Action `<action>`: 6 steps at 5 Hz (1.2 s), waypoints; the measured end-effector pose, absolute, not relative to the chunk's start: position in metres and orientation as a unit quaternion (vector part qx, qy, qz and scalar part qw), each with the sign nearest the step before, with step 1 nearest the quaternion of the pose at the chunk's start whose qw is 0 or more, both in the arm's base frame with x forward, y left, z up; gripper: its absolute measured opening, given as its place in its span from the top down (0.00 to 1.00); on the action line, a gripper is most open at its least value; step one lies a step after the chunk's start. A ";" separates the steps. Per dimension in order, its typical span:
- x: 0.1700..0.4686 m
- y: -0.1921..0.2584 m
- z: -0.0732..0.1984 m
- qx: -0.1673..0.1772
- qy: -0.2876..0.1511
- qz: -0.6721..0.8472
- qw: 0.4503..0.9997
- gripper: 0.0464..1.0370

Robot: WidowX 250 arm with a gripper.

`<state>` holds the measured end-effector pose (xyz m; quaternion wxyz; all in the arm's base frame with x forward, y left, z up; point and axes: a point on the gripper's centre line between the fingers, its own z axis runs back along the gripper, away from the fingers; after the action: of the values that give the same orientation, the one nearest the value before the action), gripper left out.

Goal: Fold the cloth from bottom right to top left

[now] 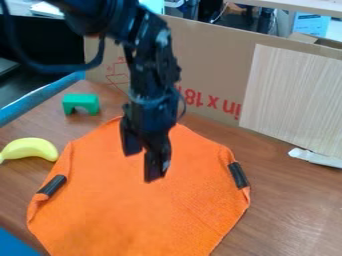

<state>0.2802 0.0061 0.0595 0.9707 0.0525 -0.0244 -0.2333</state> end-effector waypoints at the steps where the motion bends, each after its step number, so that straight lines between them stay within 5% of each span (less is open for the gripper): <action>1: 0.256 -0.020 0.049 0.061 -0.028 -0.308 0.949 0.04; 6: 0.181 -0.046 0.026 0.051 -0.028 -0.429 0.901 0.04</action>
<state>0.1812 -0.0463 0.0262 0.9013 0.0515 -0.0277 -0.4292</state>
